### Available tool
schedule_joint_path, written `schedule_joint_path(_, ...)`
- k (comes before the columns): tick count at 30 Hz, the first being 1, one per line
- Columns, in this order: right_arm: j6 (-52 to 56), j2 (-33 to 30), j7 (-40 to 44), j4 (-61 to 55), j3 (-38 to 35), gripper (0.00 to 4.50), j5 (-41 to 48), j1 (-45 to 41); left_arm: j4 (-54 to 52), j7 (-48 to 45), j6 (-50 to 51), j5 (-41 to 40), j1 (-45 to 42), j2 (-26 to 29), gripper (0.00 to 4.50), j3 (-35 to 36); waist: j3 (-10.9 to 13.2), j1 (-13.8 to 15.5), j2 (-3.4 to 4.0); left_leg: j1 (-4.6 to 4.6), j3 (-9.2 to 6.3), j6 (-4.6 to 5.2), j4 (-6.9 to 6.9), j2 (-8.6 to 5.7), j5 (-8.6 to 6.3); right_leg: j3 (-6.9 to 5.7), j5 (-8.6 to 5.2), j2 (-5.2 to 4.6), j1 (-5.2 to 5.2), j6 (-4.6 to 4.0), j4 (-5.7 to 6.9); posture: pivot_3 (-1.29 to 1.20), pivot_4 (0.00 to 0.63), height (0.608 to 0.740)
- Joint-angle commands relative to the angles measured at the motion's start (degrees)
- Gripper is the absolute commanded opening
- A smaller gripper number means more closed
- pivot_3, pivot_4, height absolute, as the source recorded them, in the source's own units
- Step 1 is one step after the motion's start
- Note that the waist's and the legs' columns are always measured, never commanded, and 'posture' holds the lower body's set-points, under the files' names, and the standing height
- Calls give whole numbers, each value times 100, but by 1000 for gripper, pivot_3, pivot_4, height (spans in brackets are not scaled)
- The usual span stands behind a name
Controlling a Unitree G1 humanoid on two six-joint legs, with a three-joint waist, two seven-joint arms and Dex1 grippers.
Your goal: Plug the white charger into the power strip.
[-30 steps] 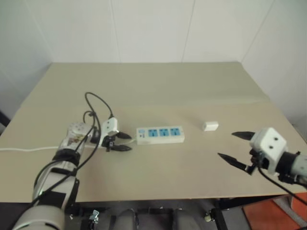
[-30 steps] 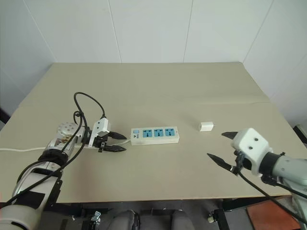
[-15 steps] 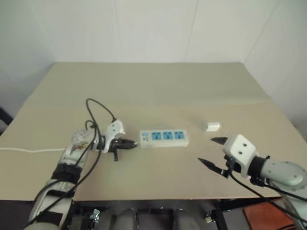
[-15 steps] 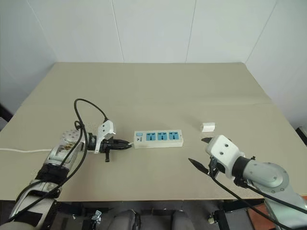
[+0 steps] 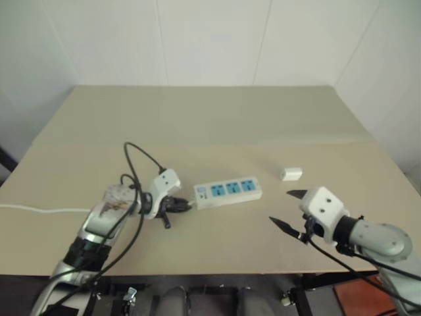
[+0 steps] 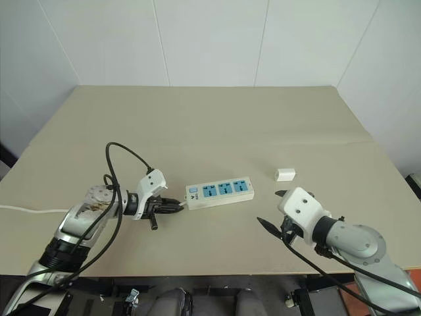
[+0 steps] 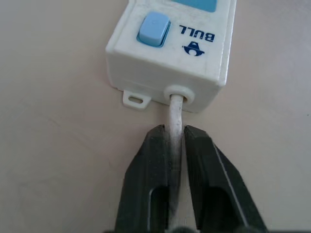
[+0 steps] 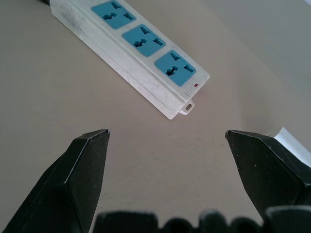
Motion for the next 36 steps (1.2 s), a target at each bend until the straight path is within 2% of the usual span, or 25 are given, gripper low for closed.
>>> schedule_joint_path(1, -41, 10, -77, -46, -96, 4500, -95, 30, -301, -220, -293, -292, 89, 167, 1886, 92, 0, -8, 0, 0, 0, 0, -1, 0, 0, 0, 0, 0, -1, 0, 0, 0, 150, 740)
schedule_joint_path(5, -64, 3, -64, -53, -144, 4500, -147, 116, 115, -724, -807, -741, 14, 379, 3161, 486, 0, -23, 0, 0, 1, 0, -1, 1, 0, 0, 0, 1, -2, -1, 1, 0, 150, 740)
schedule_joint_path(9, -103, 41, -94, -14, -181, 4500, -197, 144, 959, -1154, -1519, -1159, -258, 283, 4470, 881, 0, -35, 0, 2, 5, 0, -1, 2, 0, -1, -1, 1, -1, -2, 1, 0, 150, 740)
schedule_joint_path(15, -189, 106, -150, 107, -129, 4500, -320, 69, 2820, -1627, -3977, -1260, -732, -626, 4470, 1173, 0, 11, 0, -3, 14, 0, 0, -3, 0, -4, 0, -2, 2, -3, -9, 0, 150, 740)
schedule_joint_path(19, -257, 102, -216, 162, -137, 4500, -447, 70, 3893, -2416, -4368, -1450, -1090, -999, 4470, 1170, 0, 20, -1, -9, 14, 0, 0, -4, 0, -5, 1, -1, -2, -3, -11, 0, 150, 740)
schedule_joint_path(28, -40, 244, -303, -76, -379, 4500, -343, 78, 5952, -3101, -5294, -1174, -1897, -1303, 4470, 1198, 1, -31, -2, -9, 12, 1, 0, -5, 0, -4, 1, 1, -1, -2, -9, 0, 150, 740)
schedule_joint_path(36, 19, 249, -315, -148, -494, 4500, -406, 160, 6921, -2966, -6404, -577, -2131, -1534, 4470, 1092, 1, -25, -2, -10, 10, 1, 0, -5, 0, -5, 1, 0, -1, -1, -10, 0, 150, 740)
